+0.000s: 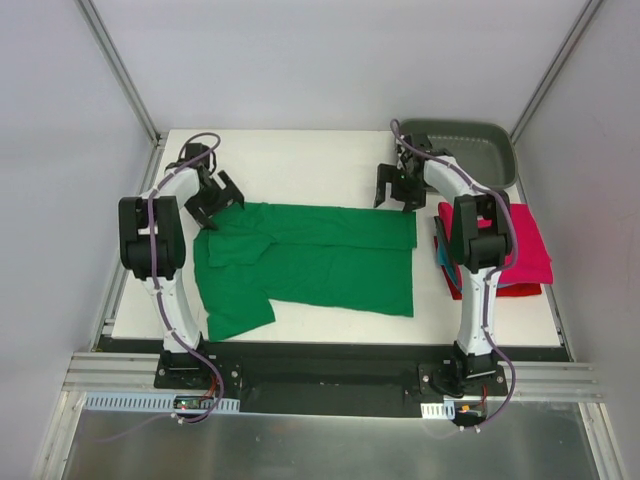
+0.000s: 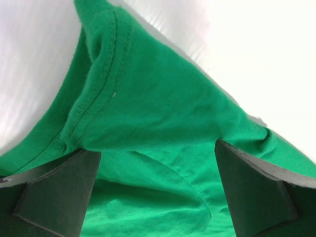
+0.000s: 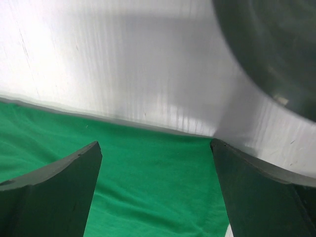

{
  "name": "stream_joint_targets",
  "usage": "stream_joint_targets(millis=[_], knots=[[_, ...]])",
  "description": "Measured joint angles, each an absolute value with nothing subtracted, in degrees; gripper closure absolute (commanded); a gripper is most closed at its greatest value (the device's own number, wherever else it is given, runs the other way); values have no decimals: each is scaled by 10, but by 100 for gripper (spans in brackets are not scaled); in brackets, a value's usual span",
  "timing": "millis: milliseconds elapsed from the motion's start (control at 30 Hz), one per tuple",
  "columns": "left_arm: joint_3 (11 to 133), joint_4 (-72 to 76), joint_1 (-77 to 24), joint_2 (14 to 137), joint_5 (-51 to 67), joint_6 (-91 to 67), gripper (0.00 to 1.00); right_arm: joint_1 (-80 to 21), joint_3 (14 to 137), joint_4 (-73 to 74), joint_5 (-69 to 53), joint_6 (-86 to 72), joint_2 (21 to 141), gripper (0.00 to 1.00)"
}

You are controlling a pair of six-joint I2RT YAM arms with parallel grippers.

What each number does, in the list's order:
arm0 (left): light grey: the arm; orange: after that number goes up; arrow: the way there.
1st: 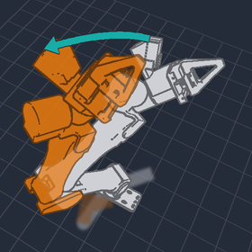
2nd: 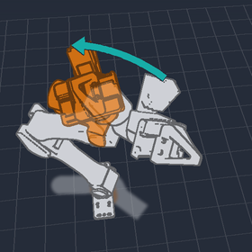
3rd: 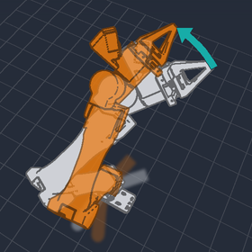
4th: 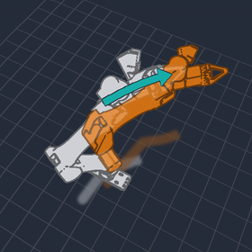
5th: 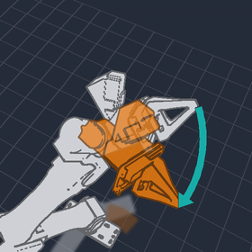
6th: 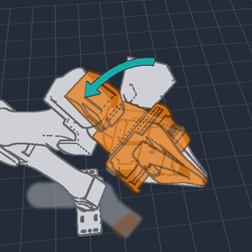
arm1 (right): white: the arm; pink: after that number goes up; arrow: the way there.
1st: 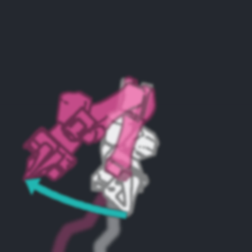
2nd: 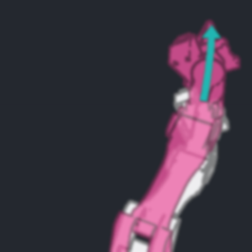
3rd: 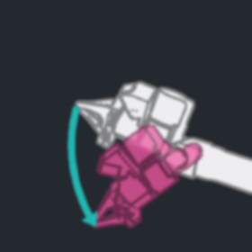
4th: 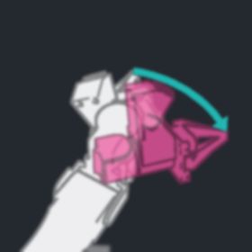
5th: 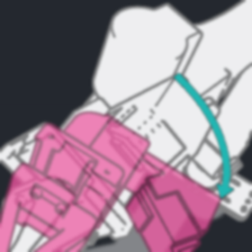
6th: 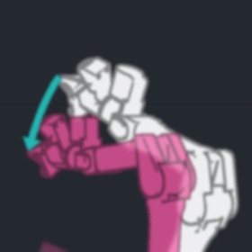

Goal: Fold and stack the t-shirts
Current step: Fold the flattened tshirt in 1/3 of the way, then grap the side of the flattened tshirt closest away from the robot with both arms

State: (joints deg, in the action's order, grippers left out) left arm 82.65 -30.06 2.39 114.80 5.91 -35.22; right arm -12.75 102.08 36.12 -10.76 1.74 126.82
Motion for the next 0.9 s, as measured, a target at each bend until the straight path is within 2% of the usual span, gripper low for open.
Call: stream_joint_targets(millis=[333, 500, 600, 733, 900], knots=[[957, -308, 31, 1226, 54, -350, 1, -125, 1169, 412, -80, 68, 1314, 4], [942, -315, 31, 1183, 23, -341, 1, -147, 1099, 400, -61, 75, 1231, 4], [860, -314, 31, 1082, -6, -342, 1, -176, 992, 385, -52, 61, 1147, 4], [680, -306, 31, 869, -39, -373, 1, -222, 813, 337, -48, 30, 1030, 4], [450, -316, 31, 679, -67, -442, 1, -244, 623, 280, -63, -22, 917, 4]])
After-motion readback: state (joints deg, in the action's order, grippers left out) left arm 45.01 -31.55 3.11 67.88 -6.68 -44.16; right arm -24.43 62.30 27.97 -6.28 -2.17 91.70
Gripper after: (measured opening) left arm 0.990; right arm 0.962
